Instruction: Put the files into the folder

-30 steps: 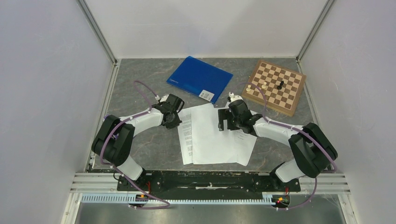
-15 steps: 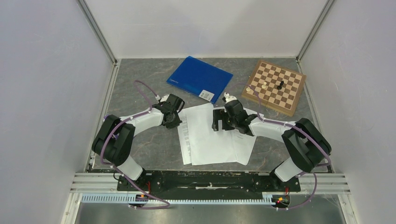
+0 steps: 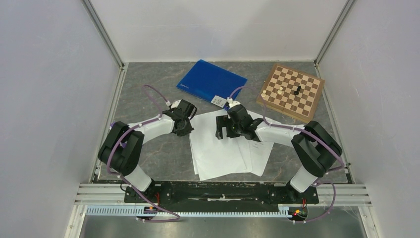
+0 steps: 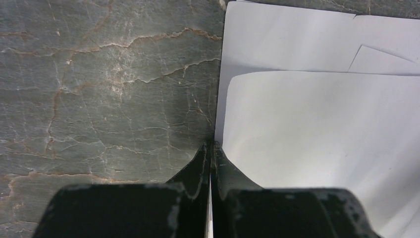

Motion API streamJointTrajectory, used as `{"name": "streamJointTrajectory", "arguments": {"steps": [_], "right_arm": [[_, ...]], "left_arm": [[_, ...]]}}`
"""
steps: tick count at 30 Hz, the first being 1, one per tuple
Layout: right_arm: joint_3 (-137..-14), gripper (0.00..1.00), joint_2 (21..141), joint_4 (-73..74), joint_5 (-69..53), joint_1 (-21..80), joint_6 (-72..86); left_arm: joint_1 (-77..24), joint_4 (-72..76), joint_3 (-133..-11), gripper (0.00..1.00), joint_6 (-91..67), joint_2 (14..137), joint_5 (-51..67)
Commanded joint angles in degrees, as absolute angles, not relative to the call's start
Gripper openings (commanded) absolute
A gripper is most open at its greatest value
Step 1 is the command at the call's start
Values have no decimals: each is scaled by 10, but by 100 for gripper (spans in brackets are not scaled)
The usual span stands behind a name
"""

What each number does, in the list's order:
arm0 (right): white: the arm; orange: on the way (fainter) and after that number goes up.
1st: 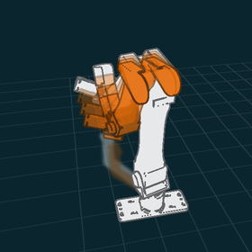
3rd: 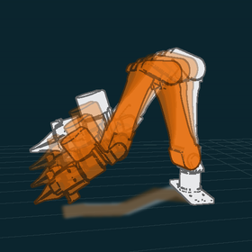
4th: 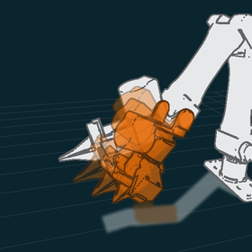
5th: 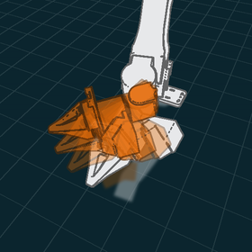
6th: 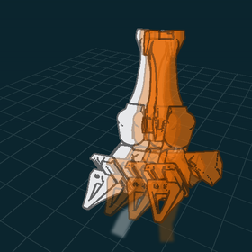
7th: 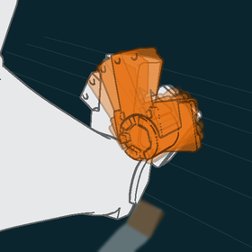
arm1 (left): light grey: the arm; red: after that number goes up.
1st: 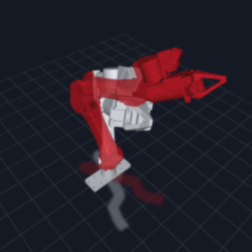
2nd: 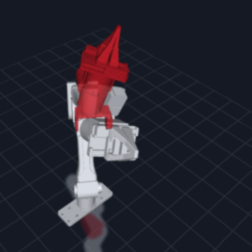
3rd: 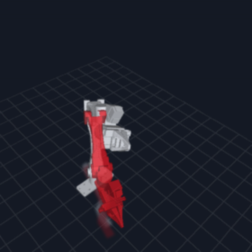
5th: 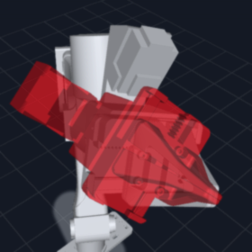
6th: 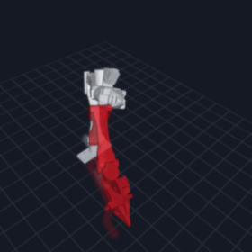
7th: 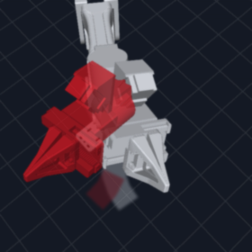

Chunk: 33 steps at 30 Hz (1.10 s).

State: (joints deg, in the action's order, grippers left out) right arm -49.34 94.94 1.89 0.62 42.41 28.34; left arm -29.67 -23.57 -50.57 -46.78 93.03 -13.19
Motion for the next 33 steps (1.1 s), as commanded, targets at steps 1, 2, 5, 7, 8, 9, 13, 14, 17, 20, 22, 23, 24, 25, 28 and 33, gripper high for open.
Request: {"name": "streamJointTrajectory", "arguments": {"steps": [1,2,5,7,8,9,13,14,17,20,22,23,24,25,28,33], "right_arm": [[-496,99,895,62,53,380,285],[-487,99,879,76,69,369,284],[-440,99,810,112,116,333,290],[-399,99,765,119,125,308,301],[-377,99,742,119,128,297,306],[-360,99,723,121,135,287,311],[-288,99,658,132,163,238,331],[-274,99,646,134,159,223,338],[-240,99,606,137,146,209,365],[-218,99,577,144,145,209,400],[-206,98,570,135,145,209,413],[-201,98,576,125,136,209,416],[-198,98,588,113,126,210,420],[-198,98,606,103,119,215,425],[-213,98,658,95,133,251,438],[-218,87,695,95,183,284,459]], "left_arm": [[-302,-271,-498,4,-462,924,-149],[-302,-277,-500,5,-458,912,-153],[-303,-296,-504,14,-447,868,-168],[-304,-302,-504,16,-442,844,-168],[-307,-303,-504,18,-441,838,-163],[-311,-303,-504,18,-441,832,-155],[-340,-276,-500,17,-445,837,-115],[-347,-272,-501,15,-448,846,-111],[-363,-255,-501,9,-456,877,-95],[-374,-239,-496,4,-469,905,-85],[-378,-234,-494,2,-475,920,-87],[-380,-231,-491,2,-478,924,-88],[-381,-226,-489,2,-481,930,-88],[-381,-225,-486,2,-482,933,-89],[-381,-221,-481,2,-486,942,-90],[-381,-220,-479,2,-485,943,-90]]}}
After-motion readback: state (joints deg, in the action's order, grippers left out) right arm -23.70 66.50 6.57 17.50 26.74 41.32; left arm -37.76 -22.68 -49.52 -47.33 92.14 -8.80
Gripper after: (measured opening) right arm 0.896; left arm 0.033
